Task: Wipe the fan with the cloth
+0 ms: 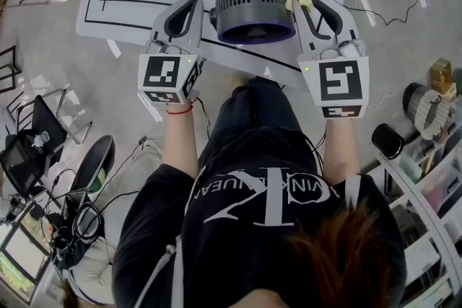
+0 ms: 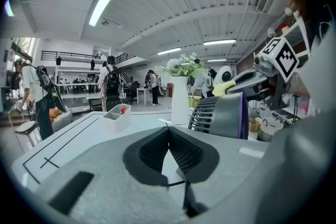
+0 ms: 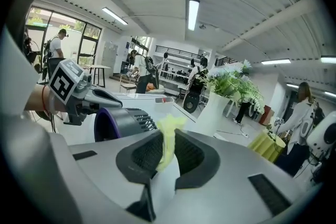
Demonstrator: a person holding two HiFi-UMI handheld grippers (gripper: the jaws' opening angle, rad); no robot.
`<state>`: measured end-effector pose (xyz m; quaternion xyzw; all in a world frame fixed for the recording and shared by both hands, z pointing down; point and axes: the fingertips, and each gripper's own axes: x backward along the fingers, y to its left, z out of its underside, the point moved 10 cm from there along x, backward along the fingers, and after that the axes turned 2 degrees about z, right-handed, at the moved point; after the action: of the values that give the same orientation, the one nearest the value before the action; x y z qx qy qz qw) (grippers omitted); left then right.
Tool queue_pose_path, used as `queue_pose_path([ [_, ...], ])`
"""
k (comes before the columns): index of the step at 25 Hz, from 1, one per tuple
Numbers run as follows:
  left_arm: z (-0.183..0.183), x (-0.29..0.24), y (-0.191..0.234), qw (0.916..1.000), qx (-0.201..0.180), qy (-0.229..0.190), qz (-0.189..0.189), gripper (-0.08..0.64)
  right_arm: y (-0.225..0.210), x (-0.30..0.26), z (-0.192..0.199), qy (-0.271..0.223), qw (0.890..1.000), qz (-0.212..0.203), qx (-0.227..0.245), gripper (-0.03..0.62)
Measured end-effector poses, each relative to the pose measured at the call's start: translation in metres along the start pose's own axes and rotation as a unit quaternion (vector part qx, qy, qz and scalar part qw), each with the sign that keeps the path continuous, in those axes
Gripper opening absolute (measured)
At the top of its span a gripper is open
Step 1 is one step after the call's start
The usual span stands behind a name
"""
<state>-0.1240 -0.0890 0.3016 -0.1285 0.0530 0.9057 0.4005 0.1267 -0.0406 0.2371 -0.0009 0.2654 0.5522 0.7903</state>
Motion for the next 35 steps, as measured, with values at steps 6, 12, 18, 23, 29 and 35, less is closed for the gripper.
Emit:
queue_pose_path([
  [6,0.003,0.007,0.003,0.9996,0.026,-0.01,0.007,0.012,-0.003,-0.009,0.013,0.017,1.0,0.001,-0.016,0.052],
  [12,0.008,0.025,-0.005,0.9965,0.062,-0.03,0.047,0.039,-0.005,-0.014,0.019,0.018,0.999,0.005,-0.029,0.052],
  [18,0.005,0.035,-0.013,0.9804,0.128,-0.061,0.136,0.197,-0.007,-0.018,0.025,0.024,0.999,0.009,-0.029,0.052],
  [23,0.012,0.027,-0.027,0.9798,0.101,-0.001,0.173,0.316,-0.007,-0.019,0.024,0.028,0.999,0.016,-0.028,0.051],
  [29,0.032,0.015,-0.051,0.9865,0.096,0.112,0.07,0.135,-0.007,-0.02,0.022,0.031,0.999,0.017,-0.024,0.051],
  [35,0.03,0.015,-0.061,0.9928,0.062,0.102,0.015,0.117,-0.006,-0.019,0.02,0.031,0.999,0.011,-0.022,0.051],
])
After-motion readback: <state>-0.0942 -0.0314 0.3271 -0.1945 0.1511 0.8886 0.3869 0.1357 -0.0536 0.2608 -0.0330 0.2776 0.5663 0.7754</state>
